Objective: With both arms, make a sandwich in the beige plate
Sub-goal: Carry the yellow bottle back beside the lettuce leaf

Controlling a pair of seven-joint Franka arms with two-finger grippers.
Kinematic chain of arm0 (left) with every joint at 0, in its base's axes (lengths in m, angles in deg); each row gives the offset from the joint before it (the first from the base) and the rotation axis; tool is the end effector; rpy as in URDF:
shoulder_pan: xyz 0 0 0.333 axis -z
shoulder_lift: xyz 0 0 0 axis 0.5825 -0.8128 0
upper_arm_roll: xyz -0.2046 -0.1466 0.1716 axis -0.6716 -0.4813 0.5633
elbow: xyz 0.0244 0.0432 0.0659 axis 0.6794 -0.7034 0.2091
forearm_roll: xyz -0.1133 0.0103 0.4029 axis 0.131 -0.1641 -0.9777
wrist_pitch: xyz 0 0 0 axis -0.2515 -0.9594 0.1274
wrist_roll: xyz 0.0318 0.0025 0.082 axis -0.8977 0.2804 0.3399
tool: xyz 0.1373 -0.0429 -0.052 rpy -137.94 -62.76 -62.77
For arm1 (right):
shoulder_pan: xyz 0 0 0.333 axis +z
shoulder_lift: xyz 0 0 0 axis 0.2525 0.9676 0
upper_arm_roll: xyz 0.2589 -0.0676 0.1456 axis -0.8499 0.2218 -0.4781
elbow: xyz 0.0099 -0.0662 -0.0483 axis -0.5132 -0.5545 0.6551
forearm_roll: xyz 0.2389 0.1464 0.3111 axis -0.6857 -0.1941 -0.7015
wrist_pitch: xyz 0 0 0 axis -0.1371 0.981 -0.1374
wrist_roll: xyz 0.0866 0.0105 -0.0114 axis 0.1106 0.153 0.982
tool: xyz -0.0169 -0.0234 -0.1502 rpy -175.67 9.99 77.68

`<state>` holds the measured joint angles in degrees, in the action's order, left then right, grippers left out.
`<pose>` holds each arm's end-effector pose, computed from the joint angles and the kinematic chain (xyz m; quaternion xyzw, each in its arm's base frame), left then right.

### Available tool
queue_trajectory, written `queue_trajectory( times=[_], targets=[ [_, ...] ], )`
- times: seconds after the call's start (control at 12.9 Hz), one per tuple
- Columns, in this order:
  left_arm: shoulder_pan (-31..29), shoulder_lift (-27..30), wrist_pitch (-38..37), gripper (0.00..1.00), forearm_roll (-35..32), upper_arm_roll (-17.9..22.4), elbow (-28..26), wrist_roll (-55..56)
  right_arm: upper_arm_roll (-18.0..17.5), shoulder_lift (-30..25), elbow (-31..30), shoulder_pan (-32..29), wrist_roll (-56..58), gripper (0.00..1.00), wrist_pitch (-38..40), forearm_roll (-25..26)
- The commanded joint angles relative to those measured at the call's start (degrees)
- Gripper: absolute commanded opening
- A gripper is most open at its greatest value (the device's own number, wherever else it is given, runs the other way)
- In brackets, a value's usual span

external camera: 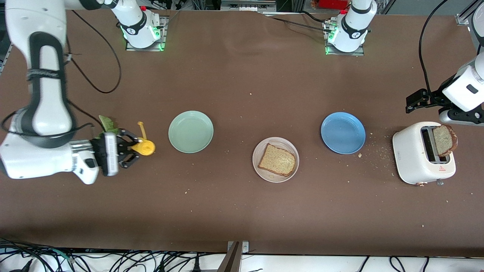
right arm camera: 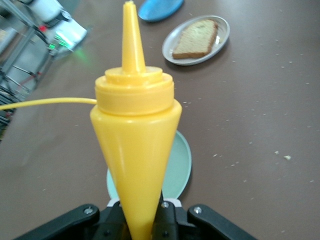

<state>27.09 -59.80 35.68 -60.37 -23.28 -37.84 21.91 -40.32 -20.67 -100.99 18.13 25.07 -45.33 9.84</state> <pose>0.6045 0.0071 0.5010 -0.9987 0.0459 0.0171 0.0149 0.6949 0.0830 0.2886 -0.6722 -0.6112 -0.1051 0.4042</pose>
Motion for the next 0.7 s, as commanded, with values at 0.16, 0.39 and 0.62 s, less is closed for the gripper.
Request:
queue_trajectory(
  times=[0.16, 0.39, 0.62],
  targets=[
    [-0.16, 0.31, -1.12, 1.00, 1.01, 0.10, 0.82, -0.98, -0.01, -9.56, -28.95, -5.43, 20.15, 0.00, 0.99, -12.12],
    [-0.16, 0.31, -1.12, 1.00, 1.01, 0.10, 0.82, -0.98, 2.81, -10.10, -38.41, -5.70, 36.40, 0.00, 1.52, -14.00],
    [-0.16, 0.31, -1.12, 1.00, 1.01, 0.10, 0.82, -0.98, 3.78, -7.74, -41.67, -6.92, 48.64, 0.00, 0.81, -14.00]
  ],
)
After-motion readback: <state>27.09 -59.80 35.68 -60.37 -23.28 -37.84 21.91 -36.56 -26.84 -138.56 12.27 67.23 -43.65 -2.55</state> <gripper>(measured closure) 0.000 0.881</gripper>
